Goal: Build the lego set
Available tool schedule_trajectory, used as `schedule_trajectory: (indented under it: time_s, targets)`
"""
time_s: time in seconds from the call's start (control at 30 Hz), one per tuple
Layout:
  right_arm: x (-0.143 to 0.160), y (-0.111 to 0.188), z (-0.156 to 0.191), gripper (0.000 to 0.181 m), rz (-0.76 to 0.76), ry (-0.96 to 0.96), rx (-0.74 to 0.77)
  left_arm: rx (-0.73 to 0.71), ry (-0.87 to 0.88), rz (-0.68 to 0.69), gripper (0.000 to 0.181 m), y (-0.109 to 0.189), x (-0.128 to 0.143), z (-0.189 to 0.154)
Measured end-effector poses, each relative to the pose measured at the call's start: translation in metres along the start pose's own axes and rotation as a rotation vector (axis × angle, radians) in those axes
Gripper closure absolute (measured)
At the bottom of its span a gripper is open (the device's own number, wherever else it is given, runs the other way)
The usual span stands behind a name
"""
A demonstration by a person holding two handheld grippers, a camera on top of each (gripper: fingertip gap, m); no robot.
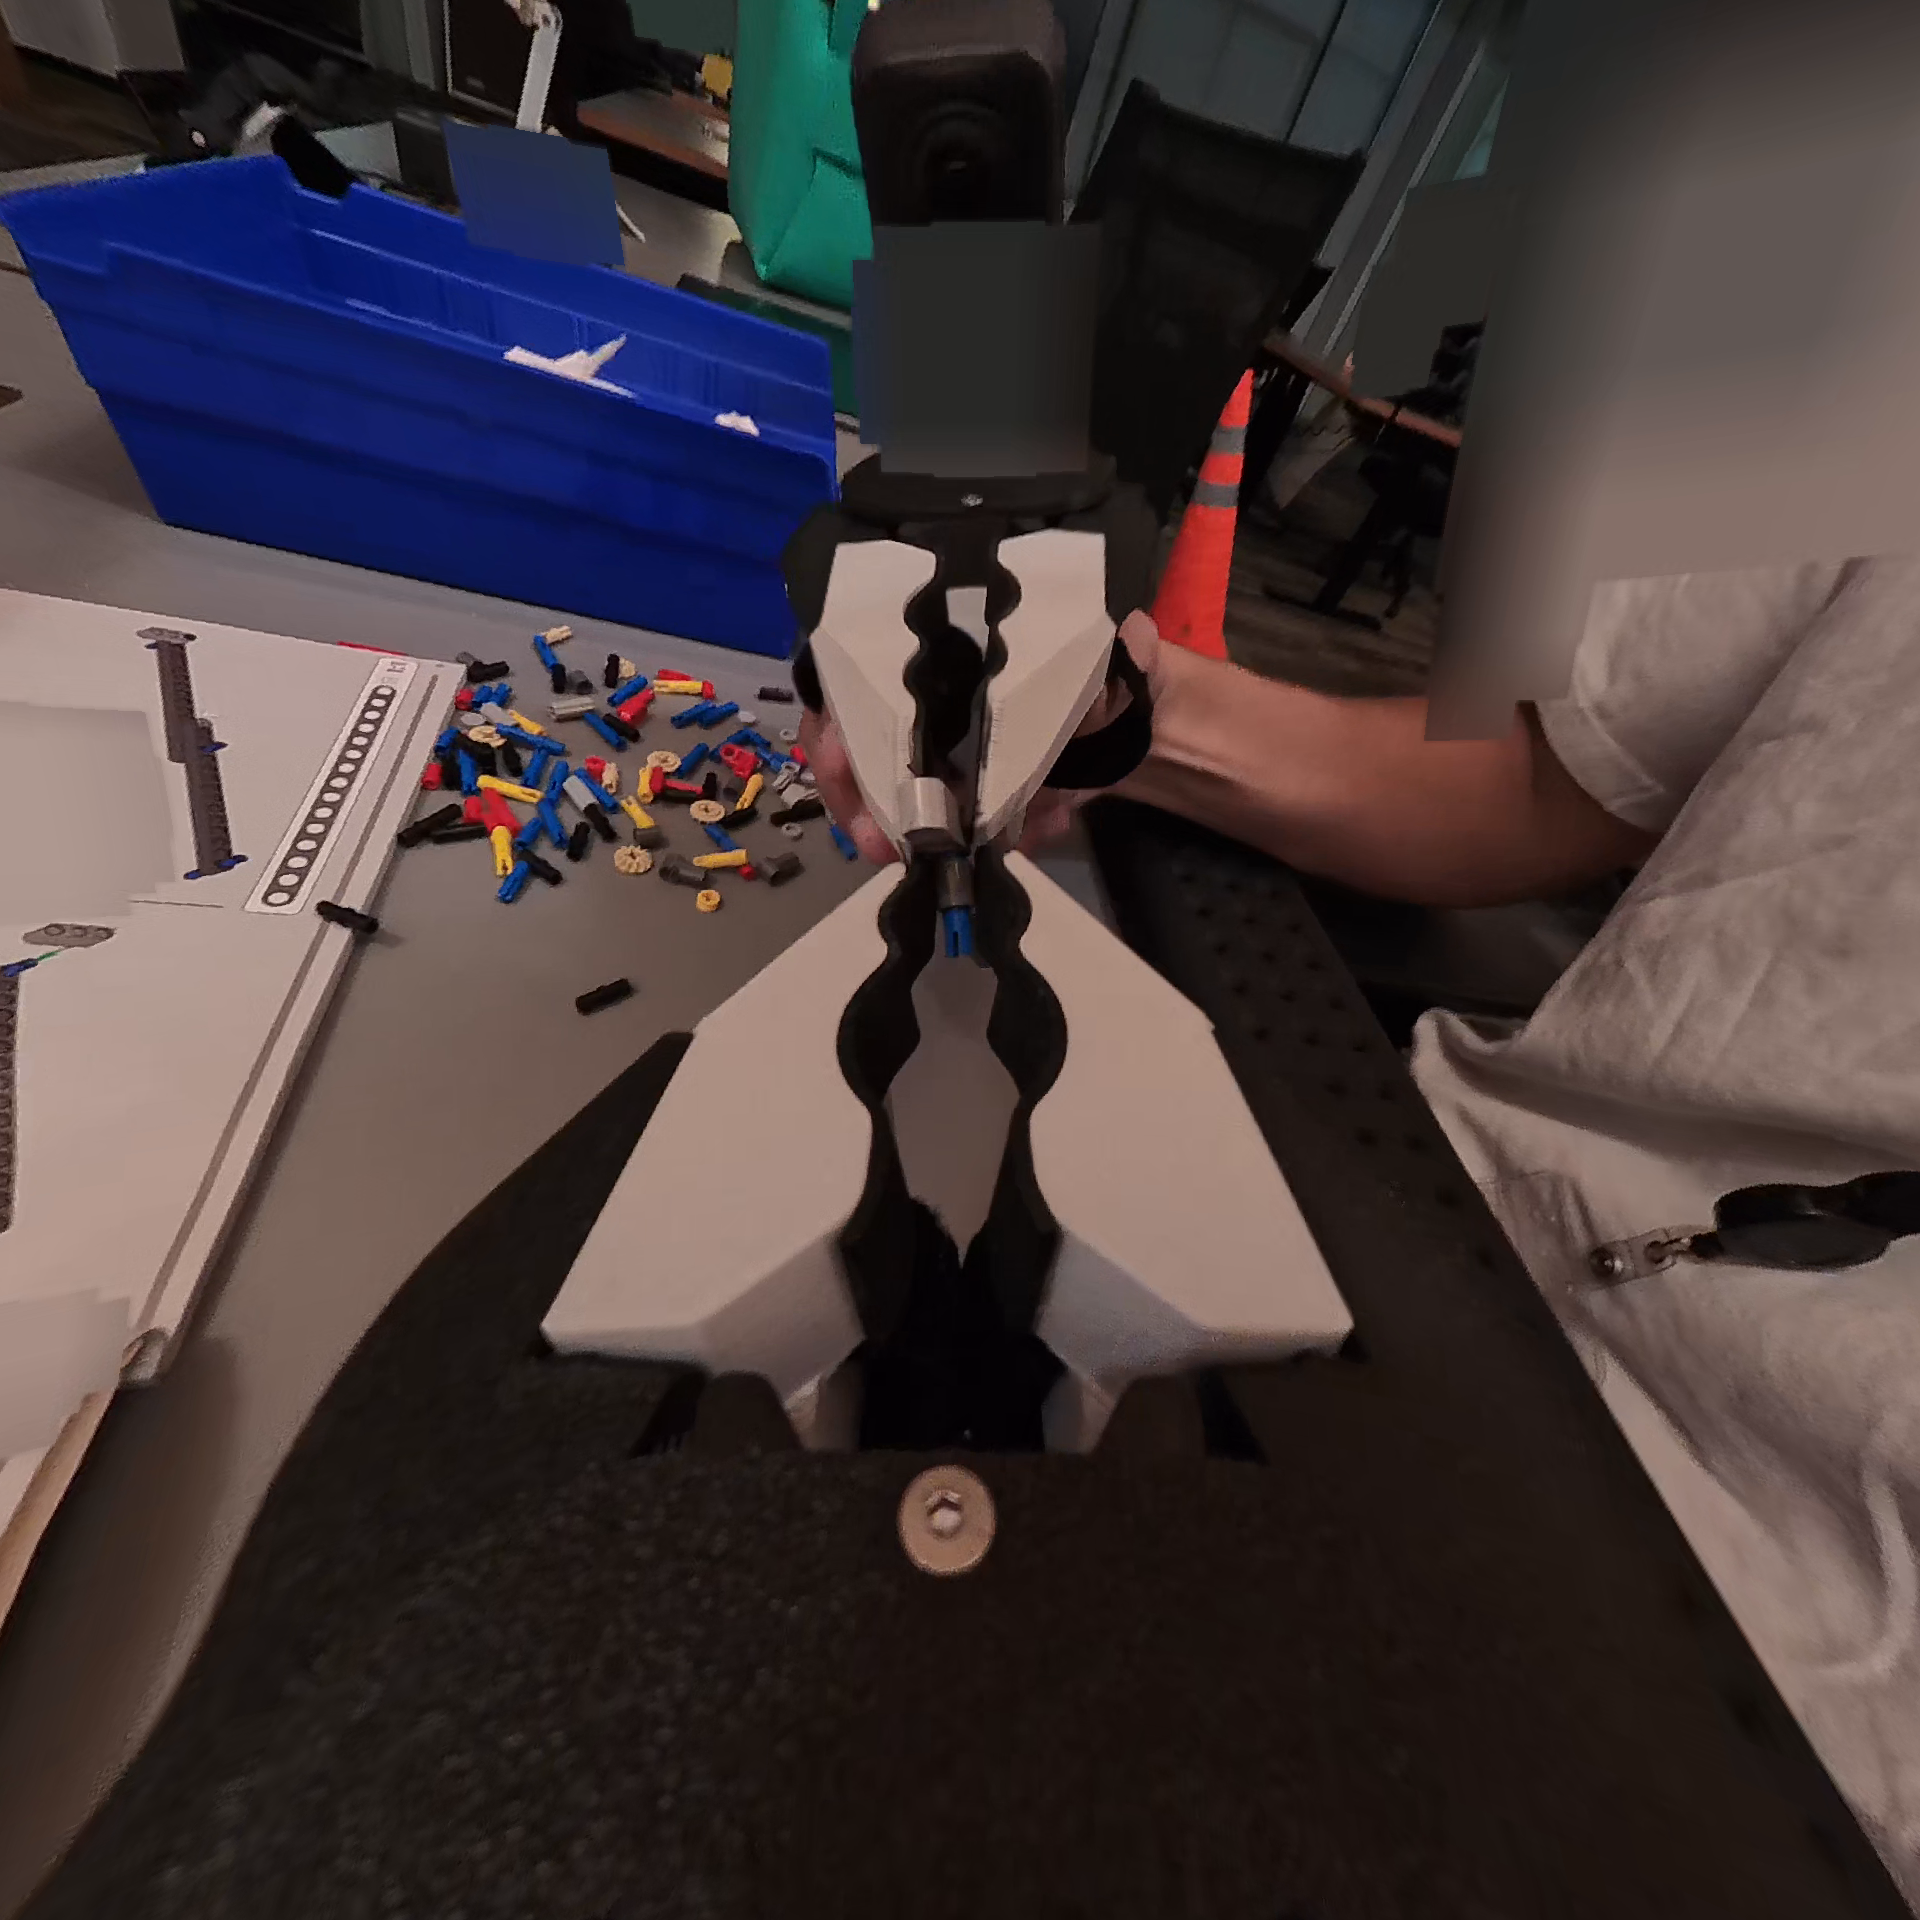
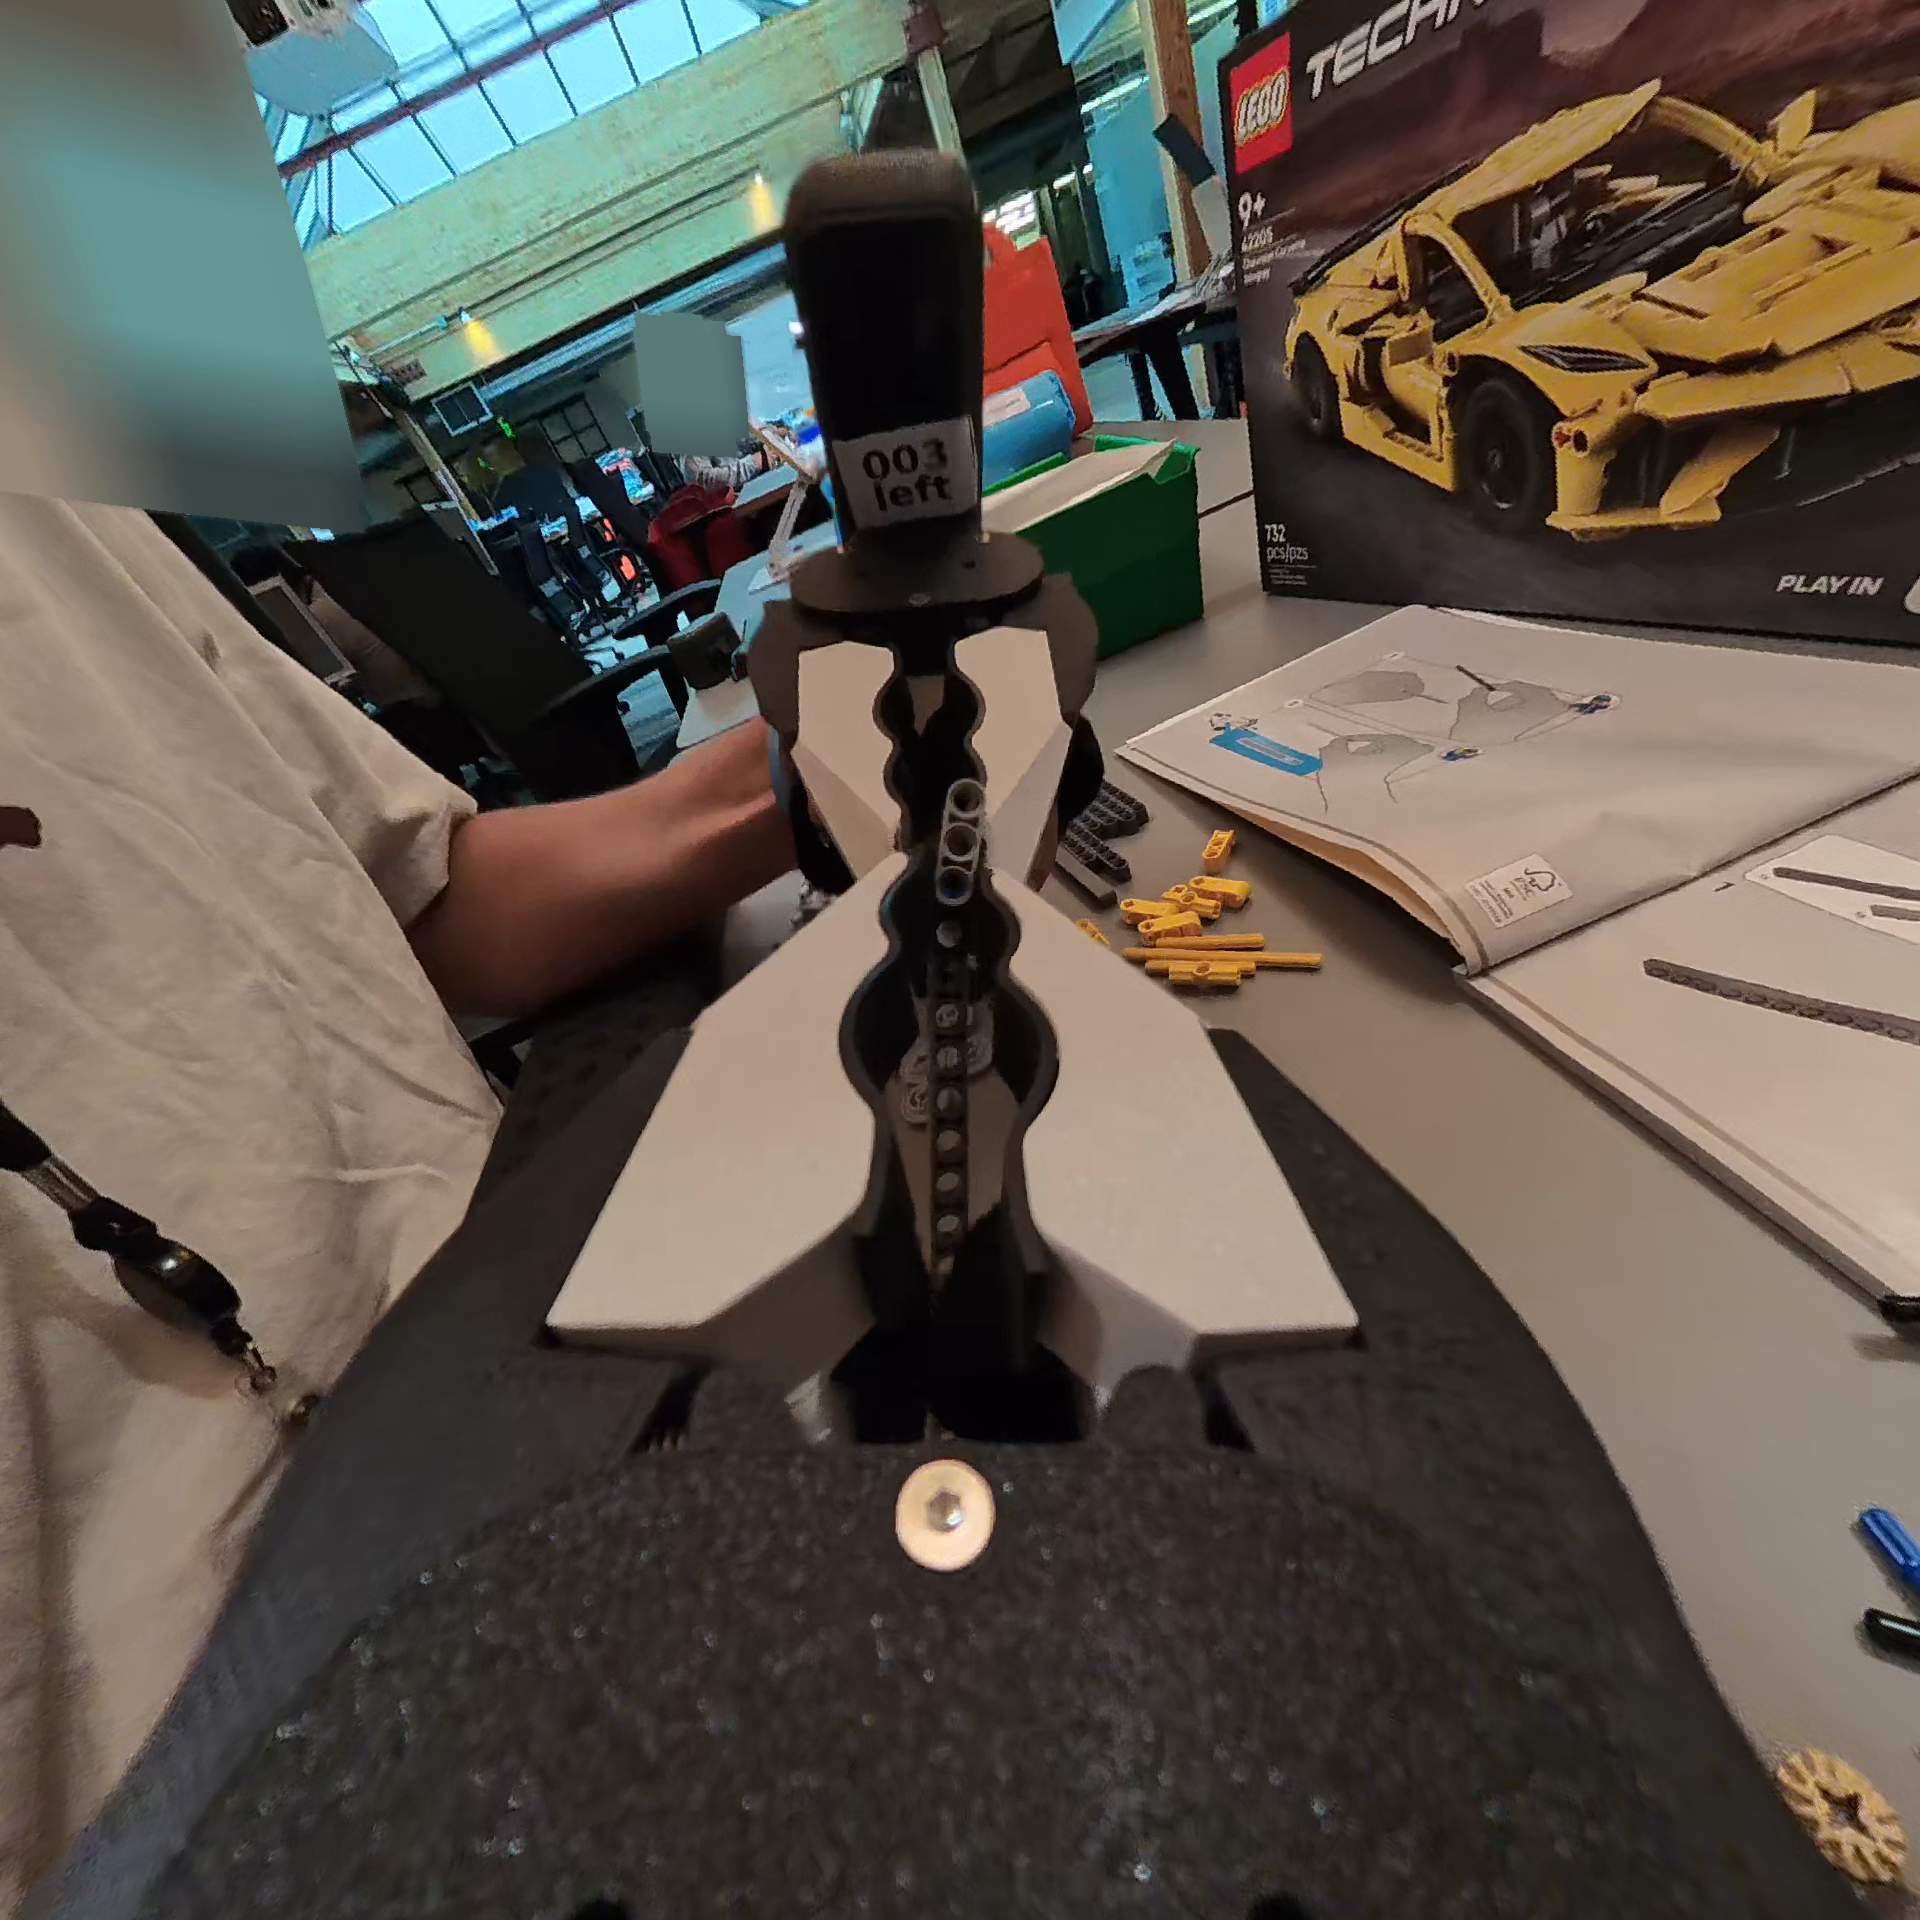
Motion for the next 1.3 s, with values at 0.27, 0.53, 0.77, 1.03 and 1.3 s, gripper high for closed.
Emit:
schedule_trajectory:
  time_s: [0.27, 0.53, 0.77, 1.03, 1.3]
  targets:
    - [0.007, 0.010, -0.020, 0.140, 0.208, 0.409, 0.496, -0.083, 0.237, -0.163, 0.175, 0.004, -0.016, 0.031]
    - [0.030, 0.014, -0.050, 0.149, 0.457, 0.601, 0.827, -0.085, 0.317, -0.160, 0.175, -0.004, -0.010, 0.035]
    - [0.039, 0.025, -0.056, 0.181, 0.413, 0.574, 0.900, -0.089, 0.311, -0.218, 0.174, 0.011, -0.018, 0.041]
    - [0.025, 0.028, -0.061, 0.181, 0.343, 0.600, 1.041, -0.140, 0.347, -0.338, 0.160, 0.004, -0.031, 0.049]
    - [0.020, 0.020, -0.059, 0.181, 0.255, 0.476, 1.051, -0.112, 0.329, -0.407, 0.174, -0.003, -0.039, 0.042]
Point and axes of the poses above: each gripper's, where its closed fingertips meet, y back along the fingers, x out of its underside, z = x × y across the jaws, the point moved 1 cm from there along y, back along the fingers, and after that the axes turned 1 degree about -x, right-handed, at the moved point
